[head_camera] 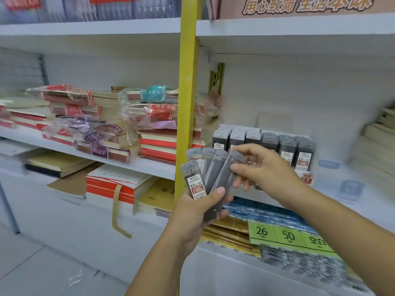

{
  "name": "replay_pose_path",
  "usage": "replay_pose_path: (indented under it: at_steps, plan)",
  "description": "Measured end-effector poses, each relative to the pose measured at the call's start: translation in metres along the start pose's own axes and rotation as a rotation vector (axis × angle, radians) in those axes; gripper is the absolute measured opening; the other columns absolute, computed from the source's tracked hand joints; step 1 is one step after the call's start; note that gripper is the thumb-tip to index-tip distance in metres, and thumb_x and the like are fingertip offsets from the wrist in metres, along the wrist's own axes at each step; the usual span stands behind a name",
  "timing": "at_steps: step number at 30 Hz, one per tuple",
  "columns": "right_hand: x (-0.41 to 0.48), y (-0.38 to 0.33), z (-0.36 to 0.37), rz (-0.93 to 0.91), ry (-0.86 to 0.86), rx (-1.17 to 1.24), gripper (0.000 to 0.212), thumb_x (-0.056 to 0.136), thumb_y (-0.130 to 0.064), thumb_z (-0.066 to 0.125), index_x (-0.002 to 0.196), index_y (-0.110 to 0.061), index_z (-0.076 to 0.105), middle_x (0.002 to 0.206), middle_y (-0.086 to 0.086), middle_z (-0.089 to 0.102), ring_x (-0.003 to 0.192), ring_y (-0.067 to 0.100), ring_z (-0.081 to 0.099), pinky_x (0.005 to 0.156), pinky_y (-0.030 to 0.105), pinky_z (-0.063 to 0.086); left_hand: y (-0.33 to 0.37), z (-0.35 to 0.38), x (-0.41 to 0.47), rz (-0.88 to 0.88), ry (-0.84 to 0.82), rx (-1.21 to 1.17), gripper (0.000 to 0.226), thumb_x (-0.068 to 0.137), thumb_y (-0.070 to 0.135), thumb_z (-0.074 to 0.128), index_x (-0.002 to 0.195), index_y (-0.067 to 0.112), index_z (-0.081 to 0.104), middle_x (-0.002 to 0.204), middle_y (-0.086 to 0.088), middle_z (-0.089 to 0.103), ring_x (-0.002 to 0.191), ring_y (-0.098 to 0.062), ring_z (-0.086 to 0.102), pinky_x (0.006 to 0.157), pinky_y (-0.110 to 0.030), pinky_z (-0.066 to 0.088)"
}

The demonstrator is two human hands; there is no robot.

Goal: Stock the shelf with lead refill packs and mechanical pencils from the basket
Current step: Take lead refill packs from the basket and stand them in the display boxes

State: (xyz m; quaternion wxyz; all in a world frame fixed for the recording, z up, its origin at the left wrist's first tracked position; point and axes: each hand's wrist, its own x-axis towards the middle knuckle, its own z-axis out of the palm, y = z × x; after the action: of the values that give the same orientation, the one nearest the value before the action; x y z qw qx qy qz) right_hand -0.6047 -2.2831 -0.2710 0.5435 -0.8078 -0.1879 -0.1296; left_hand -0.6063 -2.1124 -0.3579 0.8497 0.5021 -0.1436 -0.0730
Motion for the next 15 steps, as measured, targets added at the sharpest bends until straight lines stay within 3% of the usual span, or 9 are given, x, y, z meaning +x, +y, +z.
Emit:
replay_pose_path:
  at_steps: [3,8,11,15]
  plan:
    - [-0.003,0.001,-0.011,-0.016,-0.021,0.03,0.025,0.09,-0.001,0.063,0.106,-0.021,0.062,0.085,0.007,0.07,0.065,0.023,0.067,0.059,0.025,0.051,-0.001,0.005,-0.003,-0.025,-0.015,0.013,0.057,0.069,0.031,0.08,0.123,0.026,0.061,0.109,-0.003,0.077,0.099,-0.023,0.075,0.066,-0.026,0.06]
    - [-0.009,0.003,-0.021,-0.002,0.044,-0.006,0.013,0.091,-0.029,0.063,0.1,-0.022,0.058,0.089,-0.003,0.072,0.074,0.018,0.07,0.068,0.03,0.057,-0.003,0.007,-0.003,-0.038,0.003,-0.001,0.053,0.072,0.033,0.077,0.122,0.03,0.061,0.107,0.0,0.078,0.096,-0.02,0.076,0.061,-0.025,0.058]
    - [-0.013,0.007,-0.023,0.026,0.028,-0.059,0.016,0.096,-0.023,0.056,0.11,-0.032,0.057,0.104,-0.014,0.071,0.087,0.011,0.069,0.077,0.028,0.057,-0.005,0.006,-0.001,-0.027,0.03,0.023,0.053,0.075,0.022,0.078,0.125,0.027,0.06,0.107,-0.001,0.078,0.093,-0.019,0.076,0.062,-0.024,0.058]
    - [-0.016,0.012,-0.025,0.078,0.015,0.032,0.03,0.098,-0.011,0.052,0.121,-0.029,0.051,0.111,-0.016,0.071,0.098,0.007,0.068,0.081,0.024,0.055,-0.01,0.005,0.002,0.0,0.089,0.047,0.046,0.088,0.011,0.073,0.128,0.028,0.058,0.109,-0.003,0.077,0.094,-0.021,0.076,0.063,-0.024,0.058]
